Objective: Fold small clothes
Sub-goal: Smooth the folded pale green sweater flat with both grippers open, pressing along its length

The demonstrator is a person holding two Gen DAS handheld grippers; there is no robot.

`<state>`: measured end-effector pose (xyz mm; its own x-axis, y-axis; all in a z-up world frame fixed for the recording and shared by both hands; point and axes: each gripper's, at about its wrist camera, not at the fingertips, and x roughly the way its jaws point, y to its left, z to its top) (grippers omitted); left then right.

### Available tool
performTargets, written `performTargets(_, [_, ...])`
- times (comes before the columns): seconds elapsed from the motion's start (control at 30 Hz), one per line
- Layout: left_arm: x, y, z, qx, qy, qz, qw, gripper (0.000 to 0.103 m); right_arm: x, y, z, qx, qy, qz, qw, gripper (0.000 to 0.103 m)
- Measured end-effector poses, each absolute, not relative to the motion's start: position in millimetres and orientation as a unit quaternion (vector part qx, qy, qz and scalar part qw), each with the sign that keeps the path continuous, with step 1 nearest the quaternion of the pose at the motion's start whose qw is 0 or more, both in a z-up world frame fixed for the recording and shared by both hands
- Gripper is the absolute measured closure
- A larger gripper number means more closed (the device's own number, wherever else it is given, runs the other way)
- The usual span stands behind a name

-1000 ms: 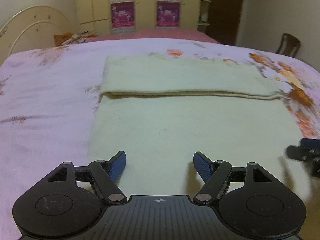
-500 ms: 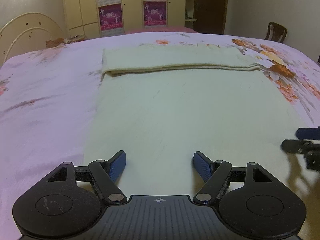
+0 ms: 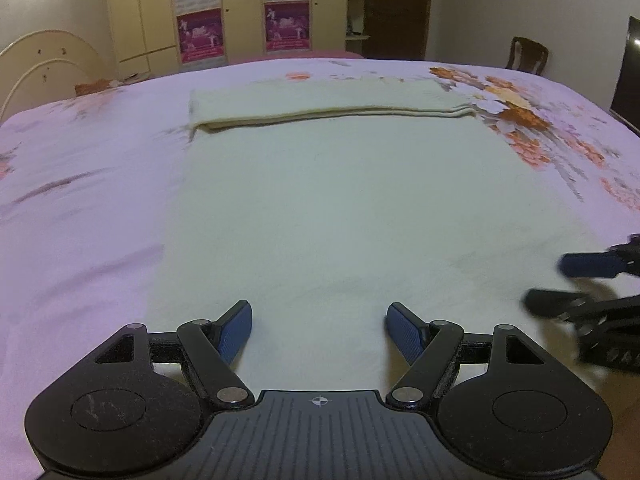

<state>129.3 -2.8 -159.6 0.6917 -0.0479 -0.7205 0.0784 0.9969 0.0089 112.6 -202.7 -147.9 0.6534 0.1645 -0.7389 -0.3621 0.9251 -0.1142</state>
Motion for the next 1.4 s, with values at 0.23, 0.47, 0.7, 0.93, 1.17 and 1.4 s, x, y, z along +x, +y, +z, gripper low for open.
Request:
performTargets(0.23, [118.2,7.3,-157.8,0.023,0.394,-0.018,0.918,0.029,106.8,-235.3,-145.2,-0.108,0.396,0.11,0.905,0.053])
performTargets(0.47, [107.1,13.7,-154.3,0.024,0.402,-0.006,0.915,0.029,97.5,-246.1,-142.1,-0.093,0.402,0.099,0.906,0.053])
performTargets(0.7, [89.6,35.6,-149.9,-0.005,0.419,0.003,0.908,0.029,86.3,-270.4,-132.9,-0.045,0.415,0.083,0.905,0.05])
performTargets(0.93, [74.4,46.9,-151.0,-0.024,0.431,0.002,0.902,0.029,78.5,-290.6,-136.1,-0.001,0.437,0.079,0.896,0.045])
performTargets(1.17, [74.6,40.1,-152.6,-0.018,0.44,0.014,0.898,0.029,72.2,-288.8,-133.9,-0.01,0.446,0.085,0.891,0.045])
performTargets(1.4, [72.5,34.9,-152.5,-0.016,0.437,0.025,0.899,0.027,67.7,-273.8,-122.7,-0.012,0.421,0.107,0.901,0.046])
